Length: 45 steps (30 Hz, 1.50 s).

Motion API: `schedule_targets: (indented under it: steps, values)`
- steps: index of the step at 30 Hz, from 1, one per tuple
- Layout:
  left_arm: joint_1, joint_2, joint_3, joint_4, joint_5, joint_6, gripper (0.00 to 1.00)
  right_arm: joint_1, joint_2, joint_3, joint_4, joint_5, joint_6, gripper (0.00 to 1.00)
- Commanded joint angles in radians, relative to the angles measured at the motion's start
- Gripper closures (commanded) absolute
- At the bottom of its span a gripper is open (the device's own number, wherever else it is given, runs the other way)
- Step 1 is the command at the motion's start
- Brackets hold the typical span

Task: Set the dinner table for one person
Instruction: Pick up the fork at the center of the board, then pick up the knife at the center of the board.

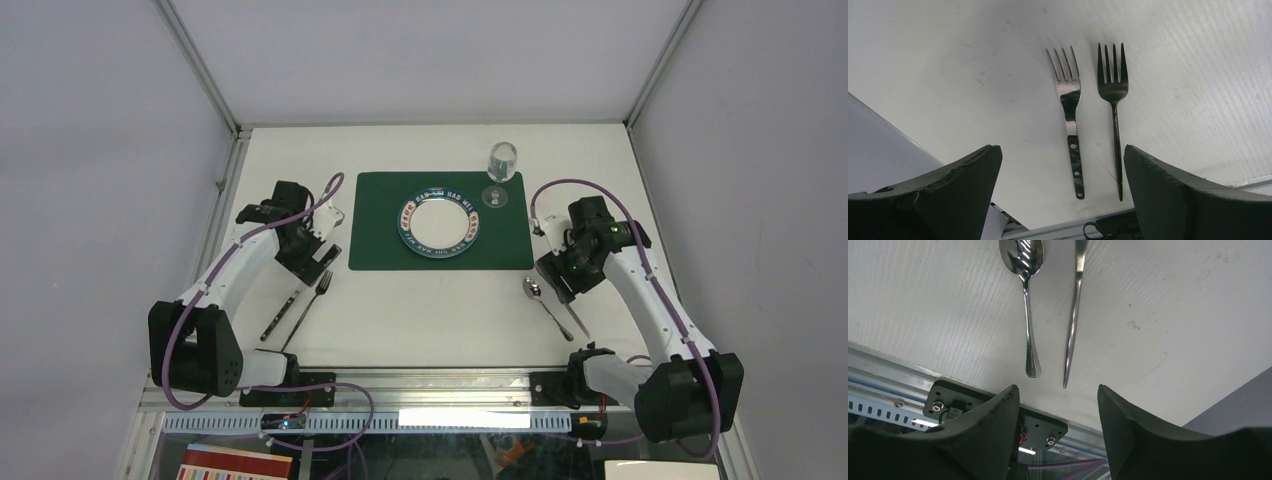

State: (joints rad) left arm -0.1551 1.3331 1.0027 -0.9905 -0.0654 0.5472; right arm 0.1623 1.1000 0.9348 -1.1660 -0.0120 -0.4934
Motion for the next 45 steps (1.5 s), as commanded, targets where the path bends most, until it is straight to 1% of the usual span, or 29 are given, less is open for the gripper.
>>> schedule_targets:
  steps: [1,7,11,16,20,26,37,45]
  values:
    - [0.018,-0.055,-0.049,0.044,0.04,0.053,0.02,-0.016,0.021,-0.009,0.021,-0.071,-0.037,0.39]
    - [0.052,-0.072,-0.11,0.056,0.048,0.082,0.06,-0.033,0.035,-0.042,0.054,-0.085,-0.057,0.41]
    - [0.116,-0.077,-0.143,0.058,0.061,0.127,0.09,-0.047,0.042,-0.051,0.06,-0.103,-0.072,0.42]
    - [0.215,-0.081,-0.164,0.07,0.126,0.189,0.09,-0.066,0.048,-0.055,0.078,-0.126,-0.085,0.43]
    - [0.26,-0.085,-0.199,0.084,0.162,0.226,0.12,-0.08,0.055,-0.072,0.1,-0.136,-0.091,0.43]
    - [0.271,-0.136,-0.239,0.096,0.238,0.233,0.13,-0.093,0.066,-0.1,0.121,-0.156,-0.092,0.43]
    - [0.282,-0.159,-0.326,0.141,0.242,0.241,0.15,-0.105,0.079,-0.103,0.132,-0.18,-0.093,0.47]
    - [0.299,-0.169,-0.359,0.164,0.227,0.243,0.16,-0.109,0.107,-0.12,0.139,-0.19,-0.105,0.47]
